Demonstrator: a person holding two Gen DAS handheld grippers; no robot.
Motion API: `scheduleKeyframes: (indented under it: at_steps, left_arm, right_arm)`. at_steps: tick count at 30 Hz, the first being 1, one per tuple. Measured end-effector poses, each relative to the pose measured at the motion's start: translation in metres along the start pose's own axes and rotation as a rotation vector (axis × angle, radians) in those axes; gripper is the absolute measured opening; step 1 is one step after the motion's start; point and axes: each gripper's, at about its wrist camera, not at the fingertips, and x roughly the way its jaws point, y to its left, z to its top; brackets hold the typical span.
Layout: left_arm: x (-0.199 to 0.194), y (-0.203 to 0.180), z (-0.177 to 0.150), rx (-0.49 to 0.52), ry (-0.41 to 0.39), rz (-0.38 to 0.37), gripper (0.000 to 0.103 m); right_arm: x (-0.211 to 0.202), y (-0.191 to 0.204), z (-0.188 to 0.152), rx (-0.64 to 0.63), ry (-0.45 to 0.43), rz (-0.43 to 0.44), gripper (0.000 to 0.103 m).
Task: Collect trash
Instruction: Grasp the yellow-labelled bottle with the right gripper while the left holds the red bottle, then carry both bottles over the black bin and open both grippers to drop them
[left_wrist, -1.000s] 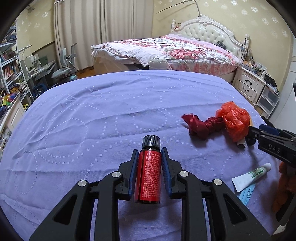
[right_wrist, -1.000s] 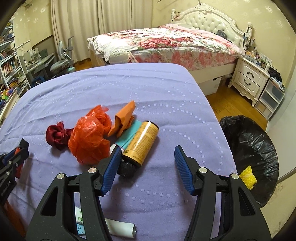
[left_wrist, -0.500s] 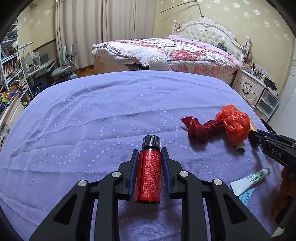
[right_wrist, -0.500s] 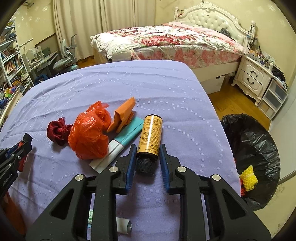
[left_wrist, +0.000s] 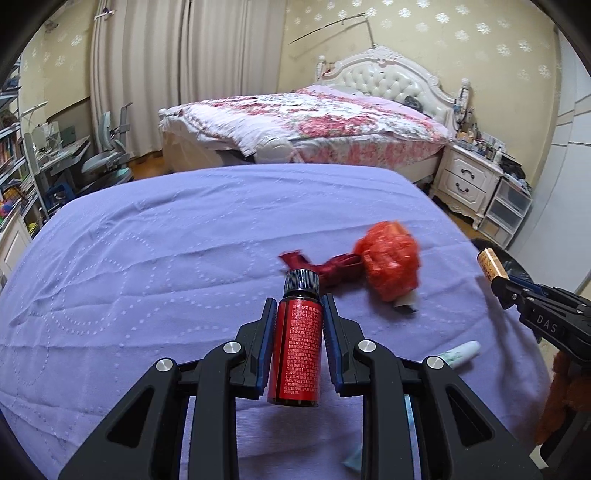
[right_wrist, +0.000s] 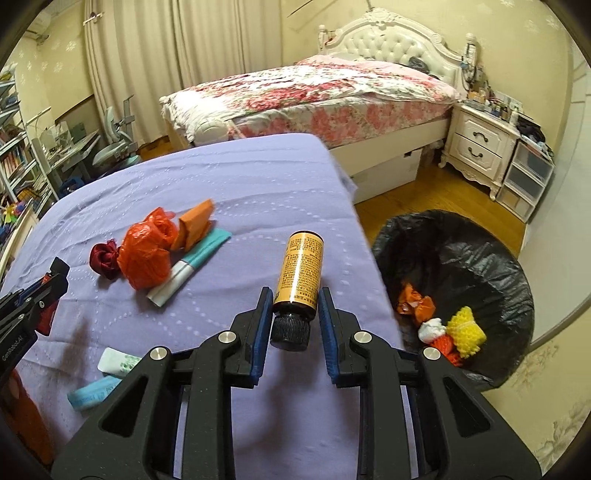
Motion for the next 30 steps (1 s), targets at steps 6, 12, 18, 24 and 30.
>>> scheduleKeyframes:
  at_steps: [6,12,18,24,30]
  left_arm:
    - [-0.002,-0.043,0.008,0.054,-0.011,-0.071,0.026]
    - [0.001,-0.093,0.018,0.120,-0.020,-0.139,0.026]
    - [0.011,-0.135,0.024,0.161,-0.028,-0.202,0.026]
    - [0.028,-0.169,0.031,0.185,-0.024,-0.226,0.026]
    - [0.045,-0.199,0.034,0.231,-0.020,-0.233,0.026]
  right_arm:
    - [-0.013,-0.034,-0.003,0.049,-0.025,-0.044,0.025]
    - [-0.021,-0.072,-0.005,0.103,-0.051,-0.100,0.025]
    - [-0.023,-0.102,-0.006,0.149,-0.069,-0.141,0.025]
    - [-0.019,-0.121,-0.004,0.173,-0.080,-0.169,0.025]
    - [-0.011,-0.139,-0.002,0.211,-0.091,-0.177,0.025]
